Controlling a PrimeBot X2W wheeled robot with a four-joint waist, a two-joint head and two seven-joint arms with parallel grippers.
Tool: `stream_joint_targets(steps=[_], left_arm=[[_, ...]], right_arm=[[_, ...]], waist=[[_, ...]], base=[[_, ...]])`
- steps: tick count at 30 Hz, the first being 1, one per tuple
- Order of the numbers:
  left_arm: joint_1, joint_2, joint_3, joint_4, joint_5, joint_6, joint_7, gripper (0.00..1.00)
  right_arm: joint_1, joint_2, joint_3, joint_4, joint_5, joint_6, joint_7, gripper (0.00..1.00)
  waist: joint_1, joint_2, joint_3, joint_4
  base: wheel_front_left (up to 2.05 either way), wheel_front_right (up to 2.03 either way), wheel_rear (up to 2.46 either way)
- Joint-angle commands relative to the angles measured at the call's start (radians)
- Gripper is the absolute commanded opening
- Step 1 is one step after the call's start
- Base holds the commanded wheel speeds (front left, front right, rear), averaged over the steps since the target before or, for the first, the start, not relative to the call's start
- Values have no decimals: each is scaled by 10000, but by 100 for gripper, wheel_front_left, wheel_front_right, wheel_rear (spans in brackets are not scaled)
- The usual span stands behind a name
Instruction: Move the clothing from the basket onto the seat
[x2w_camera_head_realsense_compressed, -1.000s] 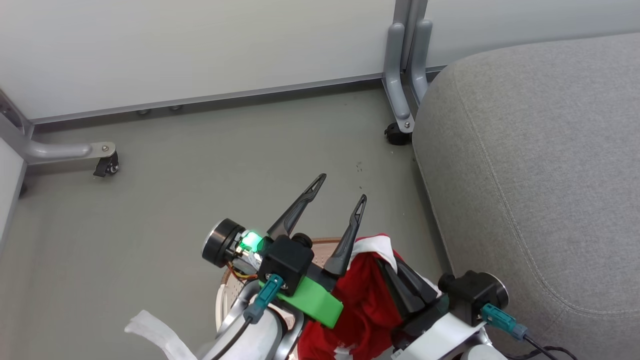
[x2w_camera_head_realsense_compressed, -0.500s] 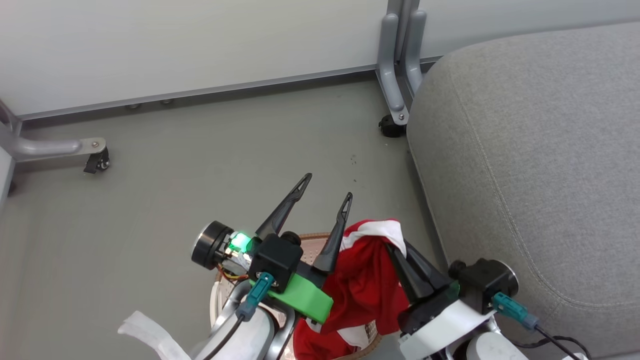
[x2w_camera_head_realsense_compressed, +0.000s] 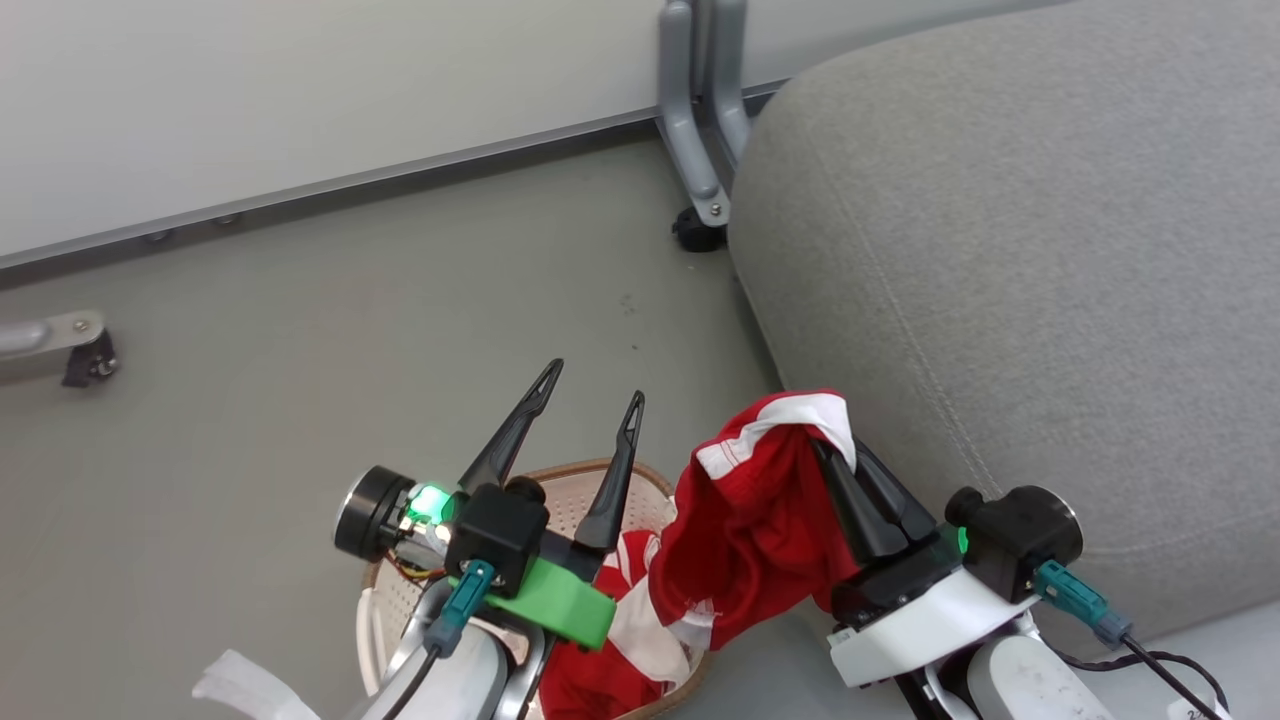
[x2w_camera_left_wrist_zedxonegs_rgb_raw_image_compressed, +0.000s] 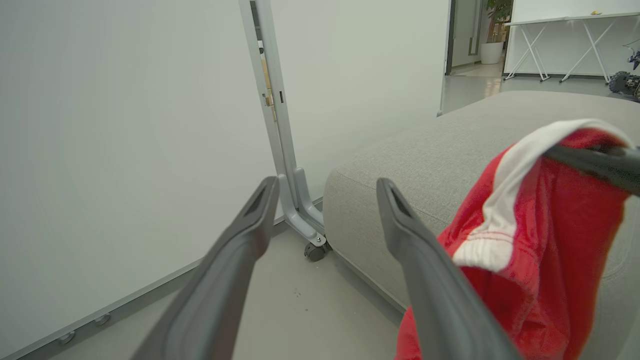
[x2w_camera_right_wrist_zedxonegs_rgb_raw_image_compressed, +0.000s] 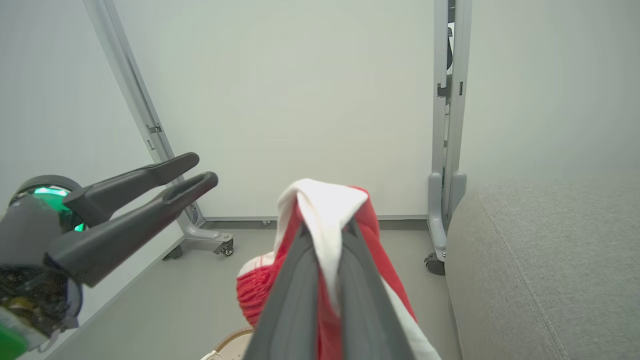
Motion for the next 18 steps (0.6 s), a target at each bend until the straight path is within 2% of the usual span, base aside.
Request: stream_joint_targets(steps=[1,4,12,18], left_arm=[[172,146,96,9,-39,68,-52,100],[434,284,195,-43,25,138,-108,100],[1250,827,490,-805,285,-108,-107,100],[1537,1108,747,-1106,577,-207,-107,100]], right_arm=[[101,-19,-79,-100,-39,1,-34,0],[204,-41,-197,-285,-87,1,-33,0],[410,-197,-264,-679,-101,1,-33,0],[659,-196,-550,-831,-191,1,-34,0]], waist=[[0,-1,128,-538],[0,-1,166,-969],[0,-1,360,-2116],[0,-1,630,-2624]], base=[[0,0,0],[0,0,0],[0,0,0],[0,0,0]])
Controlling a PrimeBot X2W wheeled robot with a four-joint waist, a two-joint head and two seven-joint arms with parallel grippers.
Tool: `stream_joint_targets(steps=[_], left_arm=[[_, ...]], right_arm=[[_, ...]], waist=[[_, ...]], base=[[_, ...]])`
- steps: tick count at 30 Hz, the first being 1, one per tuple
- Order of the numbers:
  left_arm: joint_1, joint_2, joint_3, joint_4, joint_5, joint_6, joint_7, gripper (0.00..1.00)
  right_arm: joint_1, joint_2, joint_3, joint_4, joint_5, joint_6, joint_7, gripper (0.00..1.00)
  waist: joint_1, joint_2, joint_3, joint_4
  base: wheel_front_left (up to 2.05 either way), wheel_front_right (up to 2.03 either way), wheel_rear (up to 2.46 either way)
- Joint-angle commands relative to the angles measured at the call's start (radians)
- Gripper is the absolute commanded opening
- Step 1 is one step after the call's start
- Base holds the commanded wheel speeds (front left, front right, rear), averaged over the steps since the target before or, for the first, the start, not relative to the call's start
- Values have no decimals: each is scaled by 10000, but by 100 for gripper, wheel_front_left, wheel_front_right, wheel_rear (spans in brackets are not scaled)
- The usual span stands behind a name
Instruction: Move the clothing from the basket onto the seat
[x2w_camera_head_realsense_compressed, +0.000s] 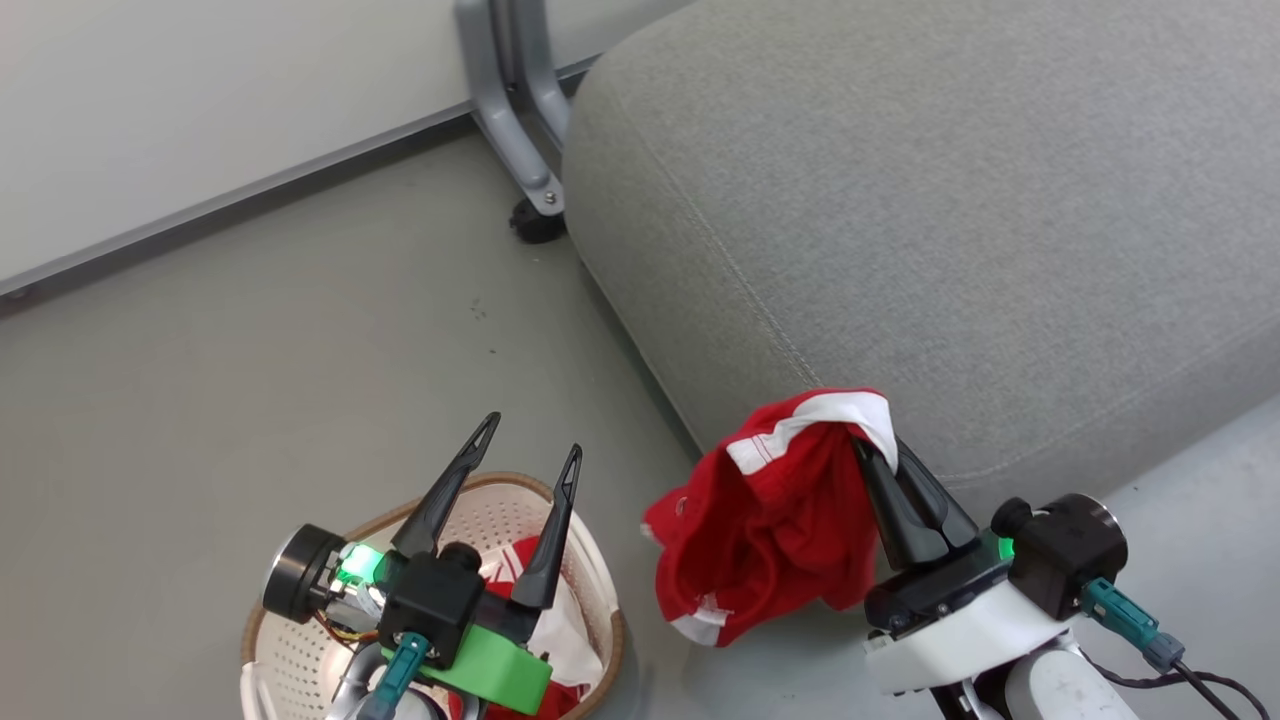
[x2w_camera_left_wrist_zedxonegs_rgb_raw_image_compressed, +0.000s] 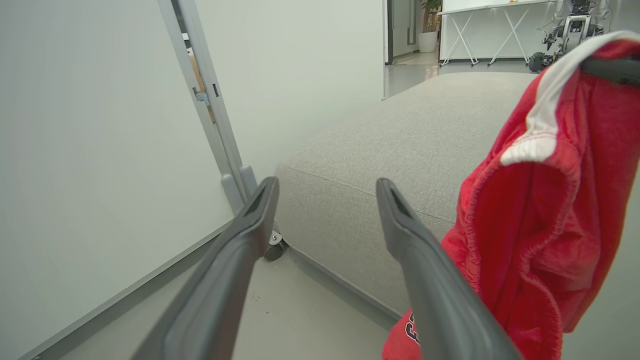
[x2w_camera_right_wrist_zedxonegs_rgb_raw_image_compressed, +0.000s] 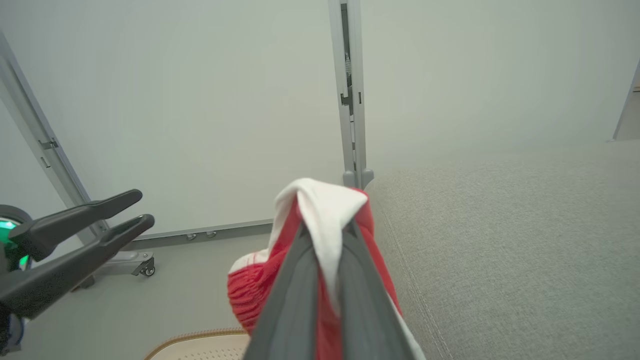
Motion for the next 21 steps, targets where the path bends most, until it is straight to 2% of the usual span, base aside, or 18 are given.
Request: stream_joint_targets(steps=[1,6,13,17,21], left_arm=[[135,158,64,-12,157,-69,-20,100],[87,214,97,-38,344,-177,-18,100],[-388,230,92,-18,662,-298,-17,100],[-740,289,89,-20,625,-483,-17,100],[-1194,505,96,-69,799,-614,14,100]], right_arm=[[171,3,-70,-56,-86,1,-34,0],[303,66,-387,-43,-170,1,-34,0],[-412,238,-1383,-275,-139,1,-34,0],[-1407,77,-2268,-388,-414,-4,-34,0],[-2959,-411,-3205,-415,-322,-6,-34,0]], waist=[[0,0,289,-402],[0,0,588,-515],[0,0,1457,-233],[0,0,2225,26],[0,0,3146,283]], base=[[0,0,0],[0,0,0],[0,0,0],[0,0,0],[0,0,0]])
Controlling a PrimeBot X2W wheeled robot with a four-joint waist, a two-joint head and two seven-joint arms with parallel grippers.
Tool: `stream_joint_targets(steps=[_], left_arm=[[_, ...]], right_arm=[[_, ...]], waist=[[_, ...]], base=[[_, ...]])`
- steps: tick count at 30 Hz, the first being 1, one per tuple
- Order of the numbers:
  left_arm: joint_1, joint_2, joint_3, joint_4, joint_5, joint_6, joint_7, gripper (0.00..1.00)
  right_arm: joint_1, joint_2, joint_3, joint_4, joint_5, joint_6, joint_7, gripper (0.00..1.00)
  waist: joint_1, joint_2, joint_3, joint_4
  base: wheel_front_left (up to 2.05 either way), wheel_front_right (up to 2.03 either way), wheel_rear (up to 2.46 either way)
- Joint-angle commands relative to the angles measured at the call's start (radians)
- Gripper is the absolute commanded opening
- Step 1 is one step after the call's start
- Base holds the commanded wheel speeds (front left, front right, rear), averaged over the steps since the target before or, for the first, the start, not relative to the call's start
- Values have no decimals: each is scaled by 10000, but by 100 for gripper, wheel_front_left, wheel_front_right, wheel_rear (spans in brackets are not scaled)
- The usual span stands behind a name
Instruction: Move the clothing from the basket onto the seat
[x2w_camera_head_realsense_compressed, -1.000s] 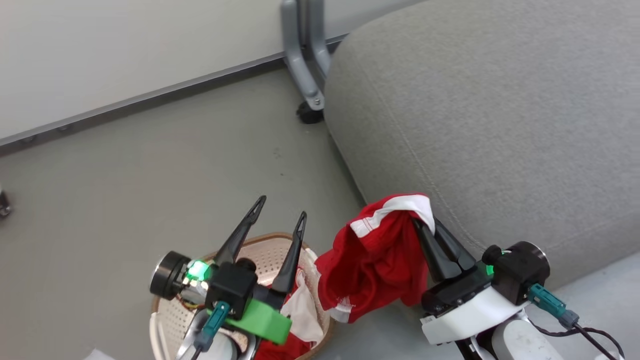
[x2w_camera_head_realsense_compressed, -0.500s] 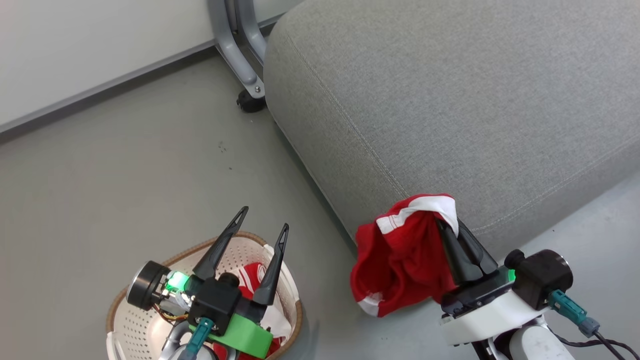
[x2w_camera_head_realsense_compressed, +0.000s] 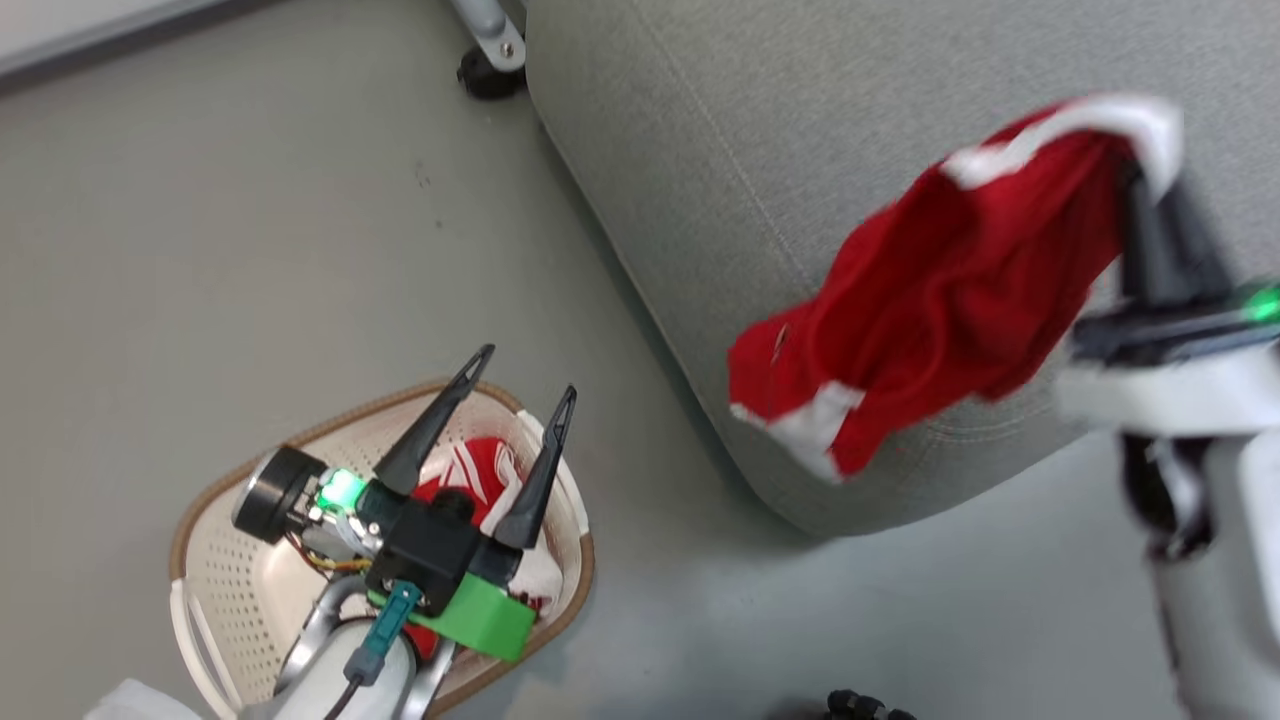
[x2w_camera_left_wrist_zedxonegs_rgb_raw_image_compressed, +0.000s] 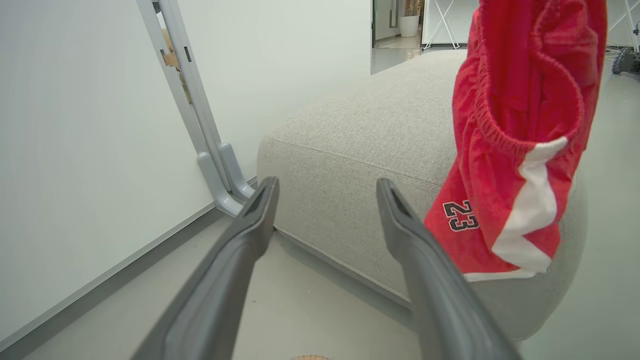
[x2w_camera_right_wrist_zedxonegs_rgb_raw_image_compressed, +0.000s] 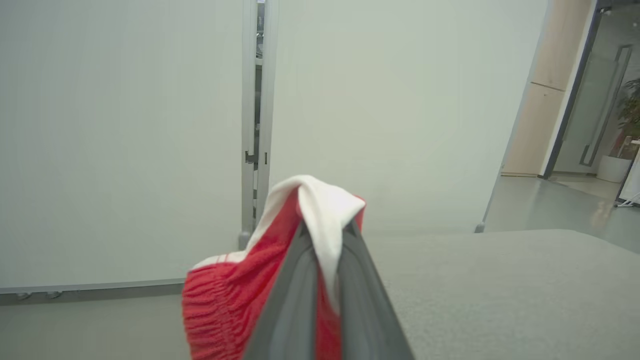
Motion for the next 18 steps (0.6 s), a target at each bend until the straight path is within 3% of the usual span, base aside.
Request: stream_joint_targets(steps=[1,4,9,13,18], left_arm=[[-297,135,12,-77,73,-53,41,100],[-660,264,-15,-236,208,-145,197,100],[-1294,469,2,-606,446,-262,494,100],[-1649,596,33,-813,543,-302,658,100],[-1821,584,46,-823,522,-222,719,100]], right_arm=[[-658,-181,-339,34,248,-13,-34,0],[-1922,-505,-1134,254,938,-13,-33,0],[-4140,-1667,-1928,935,1440,-13,-33,0],[-5665,-2365,-2338,1844,1696,-13,-33,0],[-6700,-2791,-2499,3114,1512,-13,-33,0]], waist=[[-1,-1,1229,485],[-1,-1,1924,687],[-1,-1,3049,942],[-1,-1,3618,1087],[-1,-1,3987,1238]], base=[[0,0,0],[0,0,0],[0,0,0],[0,0,0],[0,0,0]])
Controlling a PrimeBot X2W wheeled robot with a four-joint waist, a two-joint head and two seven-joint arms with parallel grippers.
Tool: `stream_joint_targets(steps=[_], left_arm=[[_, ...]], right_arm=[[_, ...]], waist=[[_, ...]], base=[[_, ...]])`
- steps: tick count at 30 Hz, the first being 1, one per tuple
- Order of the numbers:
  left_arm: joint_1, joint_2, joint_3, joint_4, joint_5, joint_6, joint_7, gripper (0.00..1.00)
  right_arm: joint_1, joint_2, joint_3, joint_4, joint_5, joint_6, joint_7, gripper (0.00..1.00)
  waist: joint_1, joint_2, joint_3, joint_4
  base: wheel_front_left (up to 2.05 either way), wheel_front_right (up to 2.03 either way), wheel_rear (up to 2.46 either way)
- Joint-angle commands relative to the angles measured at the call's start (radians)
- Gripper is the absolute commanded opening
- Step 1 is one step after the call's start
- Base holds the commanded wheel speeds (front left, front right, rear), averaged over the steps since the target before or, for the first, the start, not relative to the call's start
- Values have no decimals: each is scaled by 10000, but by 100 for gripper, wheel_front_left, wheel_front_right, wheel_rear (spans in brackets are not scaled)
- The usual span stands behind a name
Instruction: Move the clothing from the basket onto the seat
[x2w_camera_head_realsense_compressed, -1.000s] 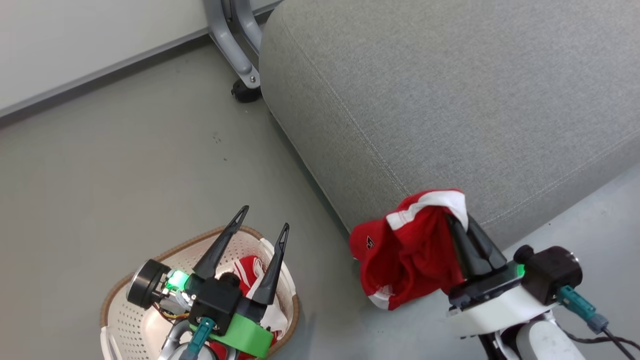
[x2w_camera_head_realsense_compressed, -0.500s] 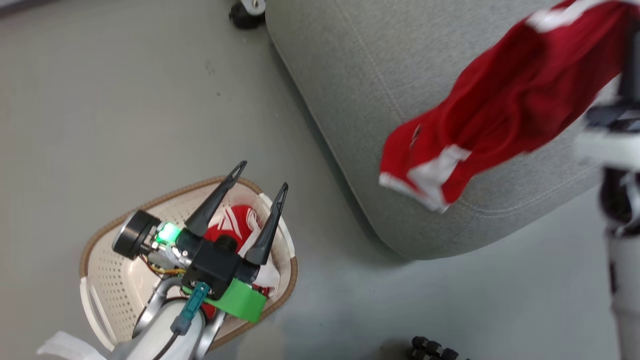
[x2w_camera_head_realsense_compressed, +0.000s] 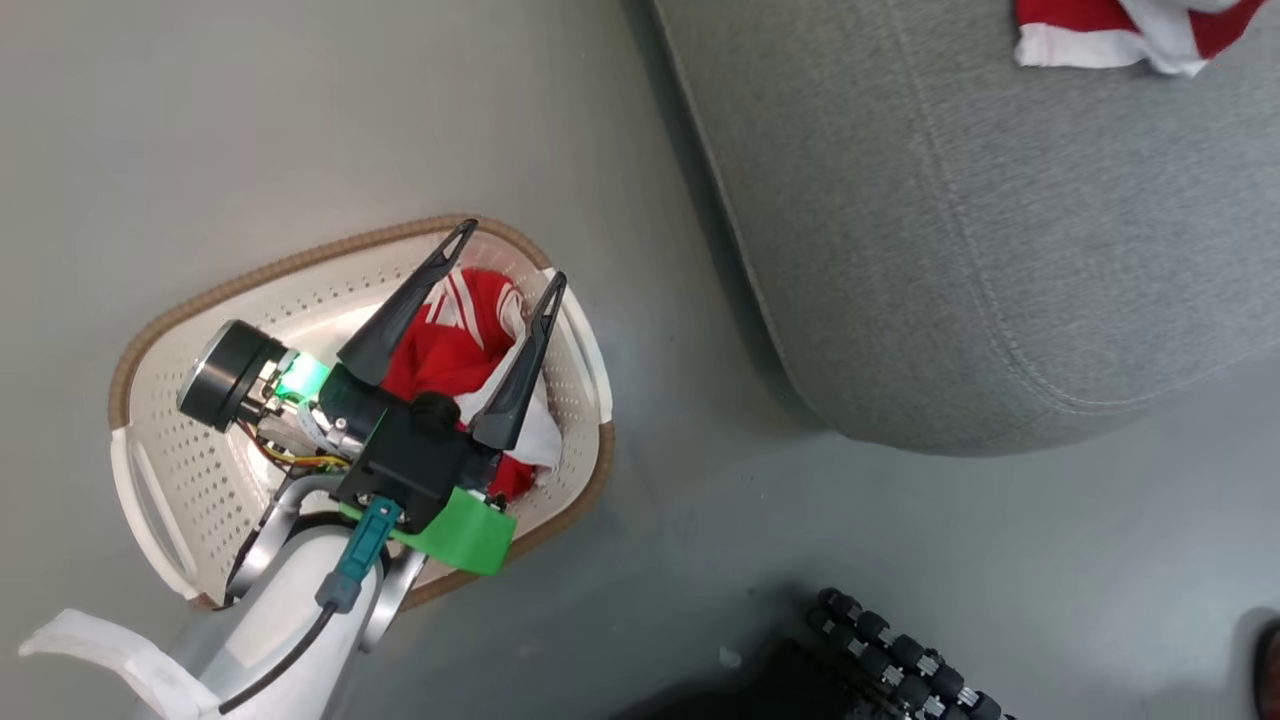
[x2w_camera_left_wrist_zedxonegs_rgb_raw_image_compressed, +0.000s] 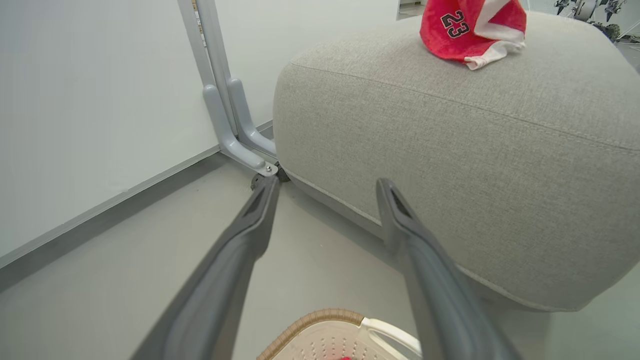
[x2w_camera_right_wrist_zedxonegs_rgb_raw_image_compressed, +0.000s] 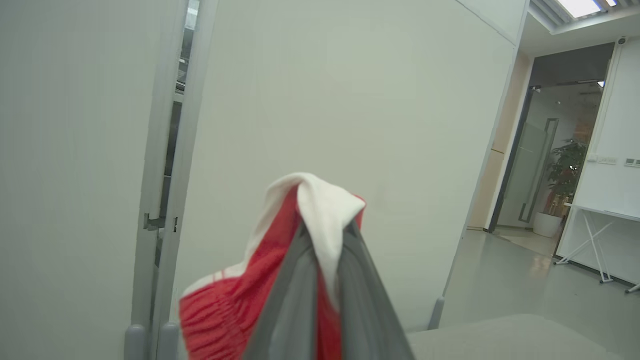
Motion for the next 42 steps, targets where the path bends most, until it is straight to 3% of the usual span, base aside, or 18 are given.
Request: stream_joint_targets(steps=[1,10,15,16,22,26,37,42], left_arm=[[-201,6,-3,2,66,81,28,100],[-247,-185,-99,178,-27,214,-102,100],[8,-114,-106,279,-133,282,6,100],[50,-131,-113,322,-185,300,-14,100],[365,-588,-72,698,-680,439,-410,100],[644,-886,-24,1319,-1021,471,-632,100],[1643,-1965,618,2031,-1427,337,-720,100],[2565,-2517,1630,1996,-1962,194,-721,100]], right_arm=[[-116,-47,-5,499,-38,-13,-29,0],[559,538,136,3461,-181,-13,-29,0],[1111,1027,-616,4191,-432,-13,-29,0],[1236,1212,-933,4214,-514,-13,-29,100],[2538,1930,-2084,3542,-1084,-13,-29,100],[3726,2376,-1887,2894,-1411,-13,-29,100],[6808,3267,811,1608,-1319,-13,-29,100],[7493,3437,2542,1200,-1311,-13,-29,100]], waist=[[-3,0,709,469],[-3,0,772,747],[-3,0,446,851],[-3,0,317,893],[-3,0,-544,1144],[-3,0,-1196,1357],[-3,0,-3296,2367],[-3,0,-4256,2866]], base=[[0,0,0],[0,0,0],[0,0,0],[0,0,0],[0,0,0],[0,0,0],[0,0,0],[0,0,0]])
